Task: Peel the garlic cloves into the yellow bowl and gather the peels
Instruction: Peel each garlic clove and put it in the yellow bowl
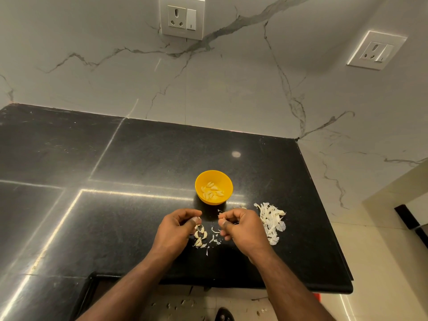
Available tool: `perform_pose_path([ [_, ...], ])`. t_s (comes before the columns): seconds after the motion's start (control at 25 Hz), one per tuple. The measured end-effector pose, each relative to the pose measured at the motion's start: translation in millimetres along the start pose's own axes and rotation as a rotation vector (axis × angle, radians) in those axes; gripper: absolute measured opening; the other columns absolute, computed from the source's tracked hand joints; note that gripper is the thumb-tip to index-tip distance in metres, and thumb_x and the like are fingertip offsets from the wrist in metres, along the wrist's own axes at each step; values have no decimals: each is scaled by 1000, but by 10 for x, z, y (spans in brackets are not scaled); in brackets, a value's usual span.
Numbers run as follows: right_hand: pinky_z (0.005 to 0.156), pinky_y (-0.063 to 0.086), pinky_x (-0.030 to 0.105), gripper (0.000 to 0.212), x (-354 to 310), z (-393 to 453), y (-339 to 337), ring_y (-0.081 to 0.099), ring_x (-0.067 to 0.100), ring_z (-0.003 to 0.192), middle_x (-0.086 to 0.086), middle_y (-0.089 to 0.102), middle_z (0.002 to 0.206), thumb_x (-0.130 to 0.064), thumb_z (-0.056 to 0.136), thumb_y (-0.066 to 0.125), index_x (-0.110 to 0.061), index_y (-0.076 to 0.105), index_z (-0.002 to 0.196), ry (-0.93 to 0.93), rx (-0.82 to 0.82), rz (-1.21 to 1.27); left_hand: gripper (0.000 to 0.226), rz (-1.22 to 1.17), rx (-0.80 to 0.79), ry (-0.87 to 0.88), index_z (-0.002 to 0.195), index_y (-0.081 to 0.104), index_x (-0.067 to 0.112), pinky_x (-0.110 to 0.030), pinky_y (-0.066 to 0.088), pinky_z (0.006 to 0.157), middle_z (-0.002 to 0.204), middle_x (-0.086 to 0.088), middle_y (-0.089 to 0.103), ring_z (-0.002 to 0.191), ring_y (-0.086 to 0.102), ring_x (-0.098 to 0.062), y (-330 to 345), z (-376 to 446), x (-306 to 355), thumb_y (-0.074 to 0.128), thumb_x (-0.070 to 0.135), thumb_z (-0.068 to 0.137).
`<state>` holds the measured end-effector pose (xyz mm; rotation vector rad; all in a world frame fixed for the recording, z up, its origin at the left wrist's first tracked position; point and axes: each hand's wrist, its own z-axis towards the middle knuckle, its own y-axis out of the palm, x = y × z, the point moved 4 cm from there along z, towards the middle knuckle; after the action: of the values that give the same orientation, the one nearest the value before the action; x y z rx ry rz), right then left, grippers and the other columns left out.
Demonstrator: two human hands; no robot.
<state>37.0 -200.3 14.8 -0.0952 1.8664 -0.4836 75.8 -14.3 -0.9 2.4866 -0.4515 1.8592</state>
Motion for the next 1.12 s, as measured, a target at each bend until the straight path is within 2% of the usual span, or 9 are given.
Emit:
perform_pose_path([
  [0.12,59,59,30,1,4,14,-1,70,16,61,8,74,75,-12,90,72,-13,72,90,34,5,43,18,13,6,11,100,74,29,-12,47,56,89,5,77,83,69,-12,-1,13,-1,64,15,97],
  [0.28,58,54,27,18,9,55,-44,63,9,55,4,72,69,-27,95,67,-16,74,83,5,58,-28,20,16,27,14,97,74,30,-16,50,67,88,8,77,86,70,-7,-39,36,-34,64,13,96],
  [0.36,63,55,25,14,33,86,-37,66,7,63,0,74,74,-19,96,65,-21,76,88,-13,42,-42,17,21,27,21,98,73,32,-25,54,79,89,10,77,87,71,-7,-71,58,-59,63,18,97],
  [0.48,67,57,23,20,42,104,-8,71,12,75,0,76,82,-6,93,65,-22,76,96,-17,-2,-13,16,72,23,29,99,73,33,-27,55,81,92,10,76,87,71,-4,-95,77,-77,67,19,95],
  [0.56,65,57,26,13,23,98,2,72,13,71,2,75,78,-9,87,74,-18,75,95,-6,-16,2,16,104,-6,52,101,74,33,-25,56,81,94,9,76,90,70,-3,-65,69,-56,69,20,94],
  [0.68,66,60,31,18,-28,84,34,72,12,68,2,75,76,-14,76,86,-19,74,88,-30,-43,20,13,78,-101,71,103,75,31,-25,57,76,93,11,77,87,71,-4,43,37,22,71,26,93],
  [0.84,80,61,33,14,-128,48,78,74,10,82,-6,77,83,-18,77,86,-27,77,83,-128,-101,5,8,-1,-164,24,92,78,23,-18,47,61,80,1,76,71,67,-8,138,33,91,71,26,92],
  [1.0,76,60,27,19,-176,19,62,73,8,80,-5,77,82,-12,76,86,-28,78,83,-150,-149,0,12,-132,-224,-91,89,78,12,-19,45,56,76,-7,73,68,62,-9,145,47,45,73,22,90],
  [1.12,77,61,31,21,-143,45,54,72,8,77,-1,76,81,-10,76,85,-26,77,88,-110,-142,-10,19,-157,-282,-143,94,74,6,-19,43,55,73,-3,68,65,58,-8,163,54,15,69,24,93],
])
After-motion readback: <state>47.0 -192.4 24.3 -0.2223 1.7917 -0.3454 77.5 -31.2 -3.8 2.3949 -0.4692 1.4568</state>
